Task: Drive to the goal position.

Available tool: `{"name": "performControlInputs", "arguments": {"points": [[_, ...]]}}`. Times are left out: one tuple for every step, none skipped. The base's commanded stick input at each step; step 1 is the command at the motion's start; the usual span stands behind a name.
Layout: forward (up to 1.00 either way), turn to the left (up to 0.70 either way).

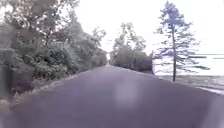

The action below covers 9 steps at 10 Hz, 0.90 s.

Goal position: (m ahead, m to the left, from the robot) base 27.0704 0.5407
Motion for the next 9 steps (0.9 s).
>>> {"name": "performControlInputs", "arguments": {"points": [[1.0,0.0],[1.0,0.0],[1.0,0.0],[1.0,0.0],[1.0,0.0],[1.0,0.0],[1.0,0.0],[1.0,0.0],[1.0,0.0]]}}
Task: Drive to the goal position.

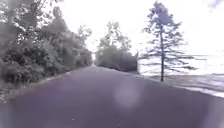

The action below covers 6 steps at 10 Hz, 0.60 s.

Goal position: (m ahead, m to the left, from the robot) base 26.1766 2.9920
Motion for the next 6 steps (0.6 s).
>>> {"name": "performControlInputs", "arguments": {"points": [[1.0,0.0],[1.0,0.0],[1.0,0.0],[1.0,0.0],[1.0,0.0],[1.0,0.0]]}}
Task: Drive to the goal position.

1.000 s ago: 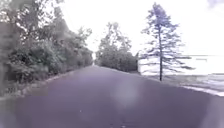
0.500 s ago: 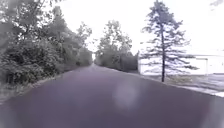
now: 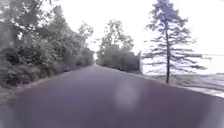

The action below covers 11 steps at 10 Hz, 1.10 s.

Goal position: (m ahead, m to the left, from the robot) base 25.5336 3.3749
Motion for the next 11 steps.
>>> {"name": "performControlInputs", "arguments": {"points": [[1.0,0.0],[1.0,0.0],[1.0,0.0],[1.0,0.0],[1.0,0.0],[1.0,0.0],[1.0,0.0],[1.0,0.0],[1.0,0.0],[1.0,0.0],[1.0,0.0]]}}
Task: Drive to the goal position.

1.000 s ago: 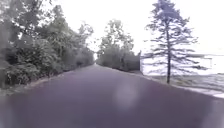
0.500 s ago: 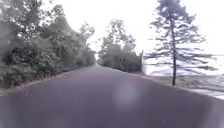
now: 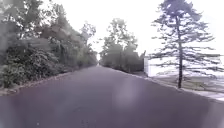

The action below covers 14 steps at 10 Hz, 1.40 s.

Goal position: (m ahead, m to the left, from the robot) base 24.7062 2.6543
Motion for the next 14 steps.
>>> {"name": "performControlInputs", "arguments": {"points": [[1.0,0.0],[1.0,0.0],[1.0,0.0],[1.0,0.0],[1.0,0.0],[1.0,0.0],[1.0,0.0],[1.0,0.0],[1.0,0.0],[1.0,0.0],[1.0,0.0],[1.0,0.0],[1.0,0.0],[1.0,0.0]]}}
